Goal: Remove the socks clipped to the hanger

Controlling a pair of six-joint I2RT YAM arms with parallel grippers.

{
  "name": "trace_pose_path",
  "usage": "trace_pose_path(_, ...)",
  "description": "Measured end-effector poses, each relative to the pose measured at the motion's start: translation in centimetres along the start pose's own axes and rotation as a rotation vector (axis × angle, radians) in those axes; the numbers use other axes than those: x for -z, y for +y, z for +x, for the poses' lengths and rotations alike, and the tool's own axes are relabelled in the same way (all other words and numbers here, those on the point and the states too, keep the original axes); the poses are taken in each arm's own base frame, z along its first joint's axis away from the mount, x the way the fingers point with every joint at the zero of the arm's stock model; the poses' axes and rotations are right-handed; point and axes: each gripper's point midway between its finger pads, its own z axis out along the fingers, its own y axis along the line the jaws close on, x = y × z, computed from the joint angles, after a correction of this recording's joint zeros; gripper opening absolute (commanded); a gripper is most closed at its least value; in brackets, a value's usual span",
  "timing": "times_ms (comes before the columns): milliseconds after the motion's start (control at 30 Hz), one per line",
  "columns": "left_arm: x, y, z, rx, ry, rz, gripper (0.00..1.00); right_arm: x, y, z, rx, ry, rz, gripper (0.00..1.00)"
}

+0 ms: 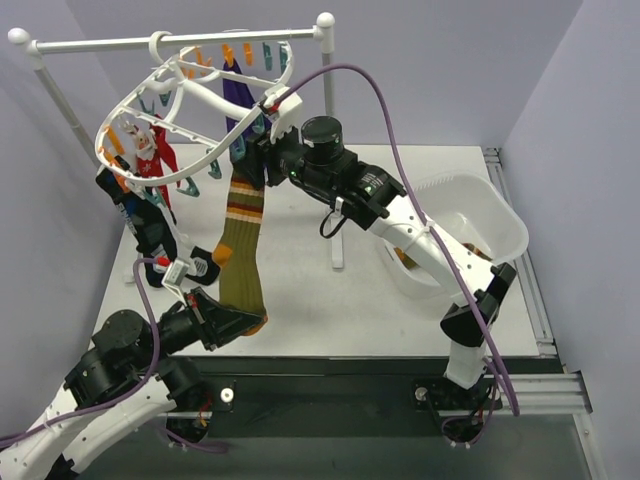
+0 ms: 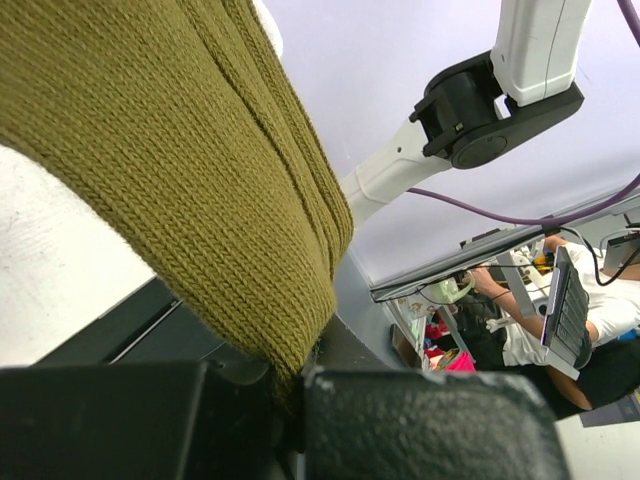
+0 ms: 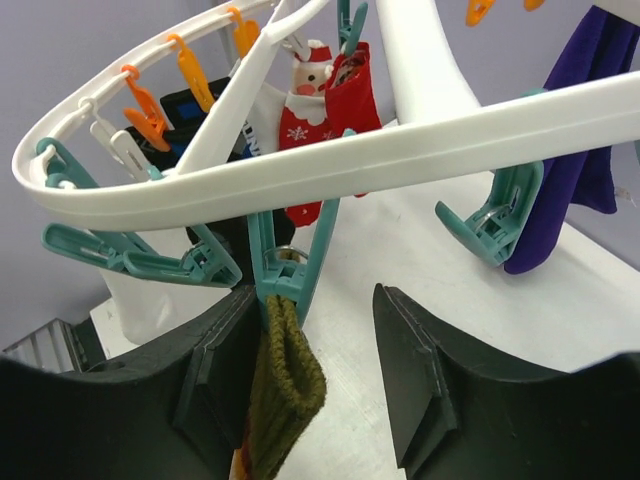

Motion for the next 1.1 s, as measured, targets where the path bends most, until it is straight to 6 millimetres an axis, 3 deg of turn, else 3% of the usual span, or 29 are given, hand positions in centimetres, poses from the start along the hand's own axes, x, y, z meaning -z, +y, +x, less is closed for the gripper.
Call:
trace_pose_path(300,-0.1,-0.4,0.1,0.01,0.006,0.022,0.0,-1.1,0.0,-1.2,0.001,-0.056,-0.001,0.54)
trace_pose_path(567,-0.4,-0.2,0.4,0.024,0.016,0.024,0.0,-1.6,0.1,-1.9,-0.005,-0.077,-0.003,0.49)
trace_pose_path(633,-0.5,0.0,0.6,0.027,0.021,0.021,0.0,-1.7,0.1,-2.1,-0.008,-0.082,-0.004,0.4)
trace_pose_path(700,-0.6,0.2,0.8,0.03,0.028,0.018,0.0,-1.8,0.1,-2.1,-0.012,-0.084,-0.005,0.21)
trace_pose_path(800,-0.6,0.3,0.9,0.032,0.032,0.016,0.0,-1.8,0.1,-2.1,-0.023,-0.085,-0.001,0.0)
trace_pose_path(1067,-0.6,0.2,0.9,0.046,0.033,0.018,0.0,-1.8,-0.1,-2.2,-0.032,-0.091,0.005,0.02)
trace_pose_path(1100,-0.6,0.2,0.9,0.047,0.032,0.018,0.0,-1.8,-0.1,-2.2,-0.036,-0.091,0.006,0.25)
